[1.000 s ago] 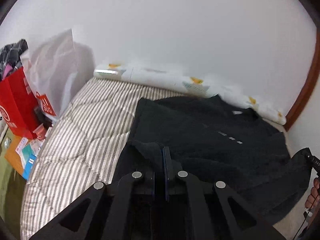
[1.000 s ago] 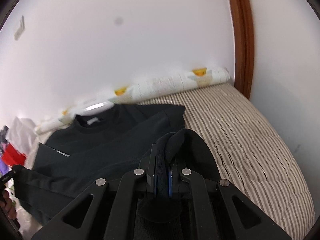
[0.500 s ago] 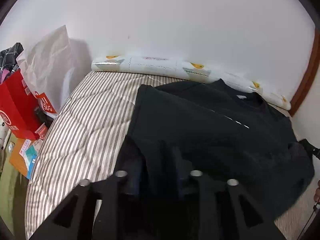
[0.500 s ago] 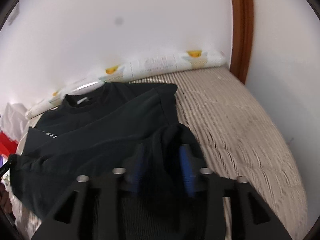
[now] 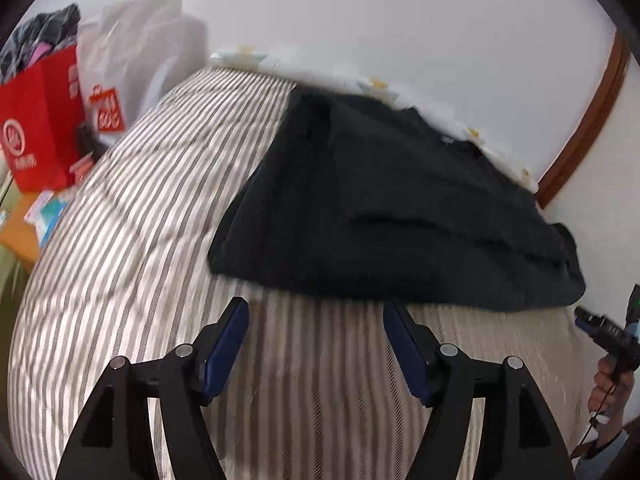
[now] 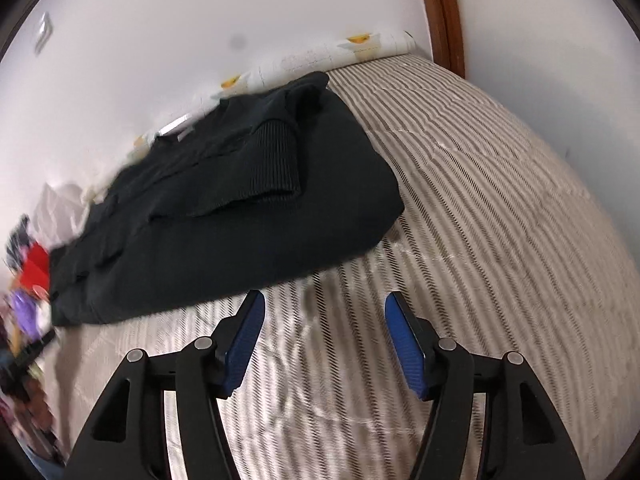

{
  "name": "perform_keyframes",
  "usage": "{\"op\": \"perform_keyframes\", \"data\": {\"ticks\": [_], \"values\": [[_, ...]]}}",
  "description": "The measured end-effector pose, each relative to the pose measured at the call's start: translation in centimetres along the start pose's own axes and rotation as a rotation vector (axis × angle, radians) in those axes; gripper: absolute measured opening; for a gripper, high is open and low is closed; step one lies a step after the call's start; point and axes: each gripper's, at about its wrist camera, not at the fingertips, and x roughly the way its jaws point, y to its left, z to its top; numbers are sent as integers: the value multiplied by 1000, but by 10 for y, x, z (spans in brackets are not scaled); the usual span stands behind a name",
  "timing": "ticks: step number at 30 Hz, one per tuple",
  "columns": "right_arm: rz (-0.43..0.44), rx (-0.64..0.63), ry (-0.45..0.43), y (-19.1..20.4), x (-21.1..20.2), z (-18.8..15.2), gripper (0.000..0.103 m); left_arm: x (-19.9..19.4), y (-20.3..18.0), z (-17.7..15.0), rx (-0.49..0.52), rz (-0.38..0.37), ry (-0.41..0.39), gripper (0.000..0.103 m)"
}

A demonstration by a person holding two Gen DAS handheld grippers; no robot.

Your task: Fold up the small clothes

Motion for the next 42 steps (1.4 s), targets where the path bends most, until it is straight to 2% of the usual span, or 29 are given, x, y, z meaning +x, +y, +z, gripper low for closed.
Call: {"op": "perform_keyframes", "data": {"ticks": [3,6,8,10,14,16,17,18,20,22,26,29,42], "values": [[24,73,-38,-3,1,9,71,4,6,1,-52,-41,-3,74],[-3,139,-68,-7,8,18,72,10,10,8,-101,-90,-13,77],[10,171,-59,-10,14,21,72,16,12,12,-120,-115,-17,77],[19,194,-59,-10,22,24,72,20,12,16,-137,-115,-26,77],[-30,160,-79,2,31,32,69,31,6,25,-155,-79,-44,75],[-41,142,-77,8,36,35,54,33,3,27,-147,-32,-47,64],[-49,135,-82,10,37,36,45,34,1,28,-147,-1,-48,51],[-42,120,-82,11,37,37,29,35,2,29,-151,18,-47,32],[-27,108,-88,12,34,37,24,35,5,29,-174,0,-30,15],[-19,92,-100,12,25,35,21,28,7,29,-179,-5,-41,11],[13,69,-101,13,3,27,21,7,-1,22,-99,23,-75,10],[9,36,-96,13,-10,16,21,-8,2,12,-95,4,-68,9],[-28,-60,-61,-9,-77,-60,23,-65,3,-64,-33,-60,-12,10]]}}
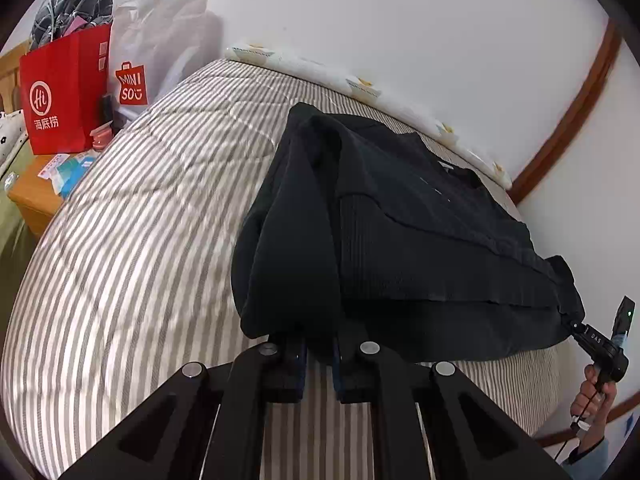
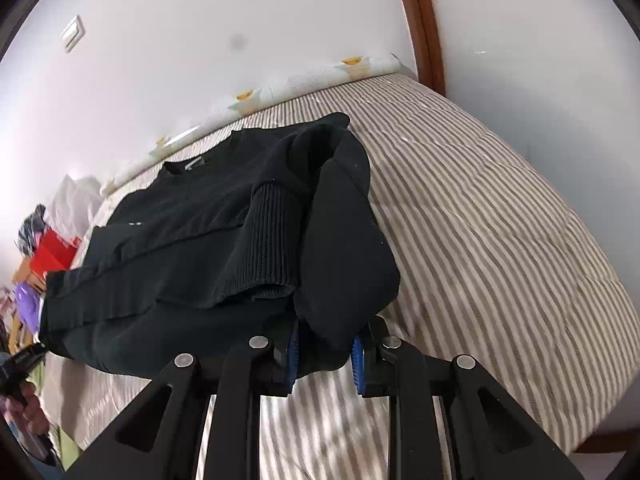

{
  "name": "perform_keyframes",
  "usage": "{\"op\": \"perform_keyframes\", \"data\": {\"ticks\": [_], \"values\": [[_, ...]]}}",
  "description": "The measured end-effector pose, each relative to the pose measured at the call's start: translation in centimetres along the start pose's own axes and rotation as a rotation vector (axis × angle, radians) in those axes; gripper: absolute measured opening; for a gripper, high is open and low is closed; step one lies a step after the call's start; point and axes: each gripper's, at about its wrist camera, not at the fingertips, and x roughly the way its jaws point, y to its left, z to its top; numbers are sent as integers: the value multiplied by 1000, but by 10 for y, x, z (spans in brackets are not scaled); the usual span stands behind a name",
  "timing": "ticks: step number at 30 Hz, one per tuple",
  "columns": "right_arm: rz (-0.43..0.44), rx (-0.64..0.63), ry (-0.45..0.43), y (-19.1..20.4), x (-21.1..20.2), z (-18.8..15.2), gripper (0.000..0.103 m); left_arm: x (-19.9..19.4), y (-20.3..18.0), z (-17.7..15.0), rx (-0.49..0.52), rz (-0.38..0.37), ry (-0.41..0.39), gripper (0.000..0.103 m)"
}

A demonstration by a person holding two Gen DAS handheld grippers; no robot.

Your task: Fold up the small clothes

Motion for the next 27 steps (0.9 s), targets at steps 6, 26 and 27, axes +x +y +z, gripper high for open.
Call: {"op": "perform_keyframes", "data": {"ticks": [6,26,27], "values": [[-134,-96,31,9,-19,-17,30,-7,-7,-14,69,46,17,14],[15,-223,46,72,4,-24,9,-15,-46,-14,197,-146,43,24],[-4,-236,34,74,2,-24,9,-11,-48,-12,191,-161,54,24]]}}
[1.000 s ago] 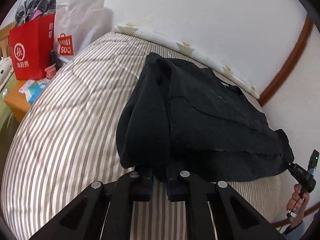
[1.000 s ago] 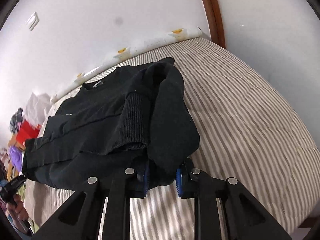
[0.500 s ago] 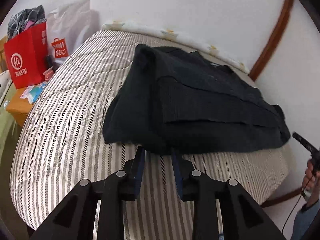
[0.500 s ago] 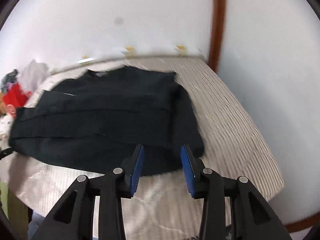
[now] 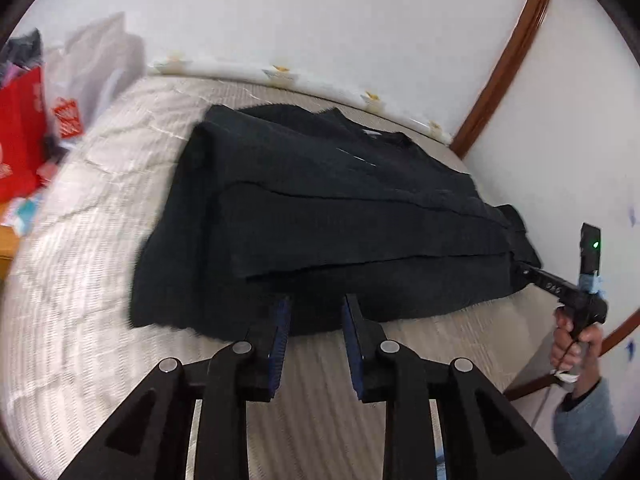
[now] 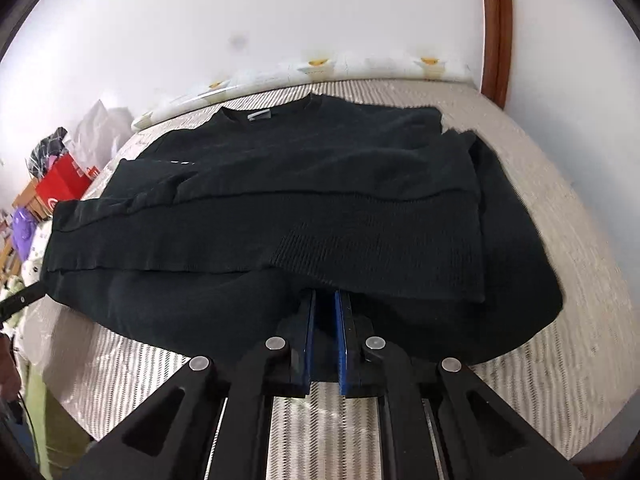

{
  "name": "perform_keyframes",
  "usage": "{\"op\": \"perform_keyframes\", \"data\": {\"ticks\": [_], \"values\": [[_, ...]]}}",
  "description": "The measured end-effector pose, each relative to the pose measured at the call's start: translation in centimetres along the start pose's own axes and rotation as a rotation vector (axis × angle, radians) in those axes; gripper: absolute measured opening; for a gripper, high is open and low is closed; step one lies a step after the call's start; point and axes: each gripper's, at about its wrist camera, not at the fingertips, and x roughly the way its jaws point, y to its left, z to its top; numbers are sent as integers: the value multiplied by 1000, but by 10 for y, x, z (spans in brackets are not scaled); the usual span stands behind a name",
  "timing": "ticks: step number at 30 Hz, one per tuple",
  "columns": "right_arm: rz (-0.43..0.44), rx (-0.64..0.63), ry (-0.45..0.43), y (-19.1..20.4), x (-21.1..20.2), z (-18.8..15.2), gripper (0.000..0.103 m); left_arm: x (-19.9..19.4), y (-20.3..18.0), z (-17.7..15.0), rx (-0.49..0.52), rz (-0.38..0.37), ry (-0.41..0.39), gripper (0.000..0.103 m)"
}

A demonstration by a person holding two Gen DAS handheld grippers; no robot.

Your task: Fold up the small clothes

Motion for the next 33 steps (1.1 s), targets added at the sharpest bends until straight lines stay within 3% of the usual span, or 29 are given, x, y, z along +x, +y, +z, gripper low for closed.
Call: {"op": "perform_keyframes", "data": {"ticks": [5,11,24,33], "values": [[-28,19,31,-6,12,6,9,40,-6,16,20,46,75,24],[-56,41,4,-7,15,19,6,49,-10,27,33,65,88,24],[-9,146,-50,-18,50,81,6,52,5,90,22,67,-57,24],[-43,140,-66,-21,82,132,8,75,5,143,36,107,-106,24]]}}
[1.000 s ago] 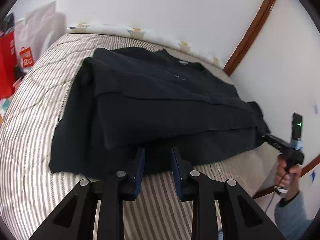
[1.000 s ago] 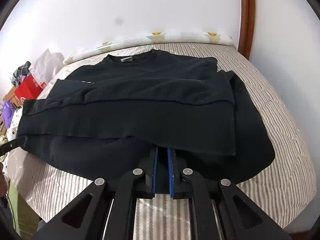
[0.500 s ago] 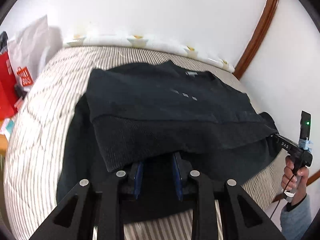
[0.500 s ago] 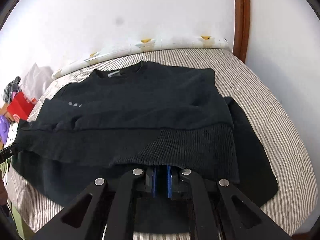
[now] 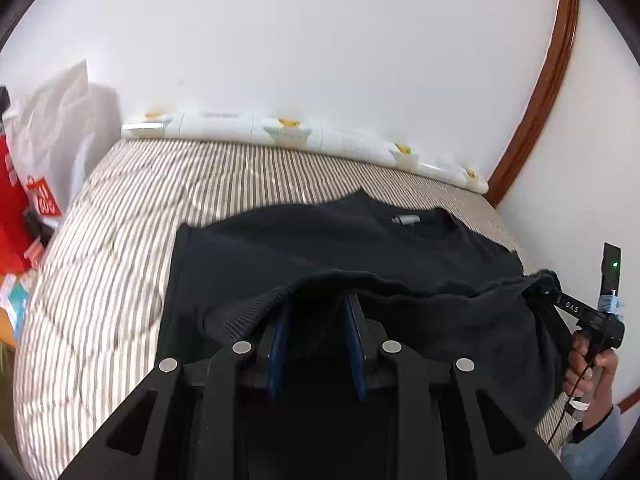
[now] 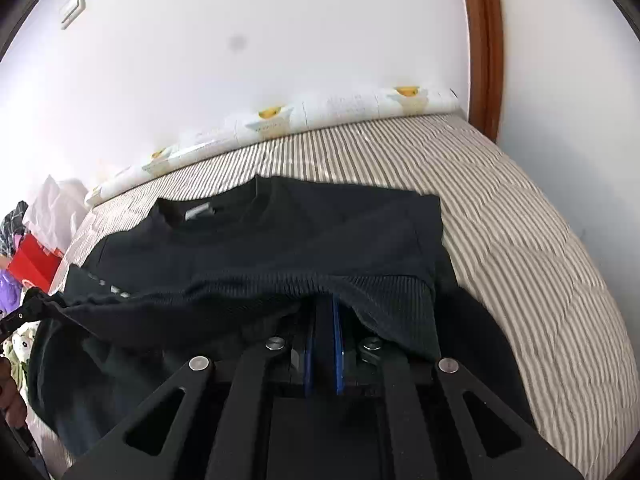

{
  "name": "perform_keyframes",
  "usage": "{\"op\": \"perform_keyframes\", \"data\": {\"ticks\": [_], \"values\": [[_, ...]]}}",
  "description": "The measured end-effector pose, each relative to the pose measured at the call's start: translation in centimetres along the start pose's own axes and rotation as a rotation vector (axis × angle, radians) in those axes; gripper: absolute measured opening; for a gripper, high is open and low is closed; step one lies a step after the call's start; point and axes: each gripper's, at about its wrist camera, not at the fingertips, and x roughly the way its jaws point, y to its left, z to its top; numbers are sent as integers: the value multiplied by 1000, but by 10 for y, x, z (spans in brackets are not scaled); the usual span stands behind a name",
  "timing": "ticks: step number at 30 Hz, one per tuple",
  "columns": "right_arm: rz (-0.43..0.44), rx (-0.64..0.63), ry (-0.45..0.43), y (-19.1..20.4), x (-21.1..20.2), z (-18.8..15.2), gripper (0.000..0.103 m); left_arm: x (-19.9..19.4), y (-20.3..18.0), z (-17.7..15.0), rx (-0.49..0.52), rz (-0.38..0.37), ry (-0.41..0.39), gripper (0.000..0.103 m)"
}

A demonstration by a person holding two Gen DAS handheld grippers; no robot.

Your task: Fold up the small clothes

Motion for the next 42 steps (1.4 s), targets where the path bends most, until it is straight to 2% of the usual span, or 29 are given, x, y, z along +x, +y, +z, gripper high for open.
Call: {"op": "perform_keyframes", "data": {"ticks": [2,6,7,9,11,14,17,25,26,27,28,29,31,34,36,40,42], "values": [[-6,-4,-12,2,1,8,13,-1,-1,9,-8,-21,-15,25],[-43,-4,-70,-1,-5,21,38,-12,1,18,-13,-33,-69,28],[-47,-4,-78,-4,-7,22,40,-14,2,19,-9,-24,-74,30],[-59,-11,-79,-10,-9,21,43,-20,9,17,-5,8,-88,45],[-73,-24,-70,-16,-9,19,48,-22,17,14,1,29,-98,50],[-94,-50,-41,-23,-3,18,55,-17,34,11,7,72,-63,55],[-118,-80,-1,-28,10,19,57,-3,48,9,-3,75,-2,55],[-100,-126,71,-29,54,35,56,53,56,12,73,50,136,55],[-100,-135,78,-27,60,36,54,61,58,13,60,52,149,50],[-100,-143,81,-25,64,38,38,63,58,13,51,51,147,28],[-89,-154,85,-22,68,40,23,62,58,14,41,49,133,13],[-84,-165,83,-20,68,41,18,58,59,17,30,47,107,10],[-62,-178,-9,-20,51,46,13,43,66,23,-35,0,16,10],[8,-70,-126,-41,26,58,13,37,73,28,-99,-6,-23,10],[18,-25,-110,-51,34,63,13,47,70,29,-88,23,-12,10],[-57,-24,18,-55,78,60,14,73,64,28,-72,93,60,10],[-66,-22,41,-58,88,54,14,77,62,26,-62,112,70,10]]}}
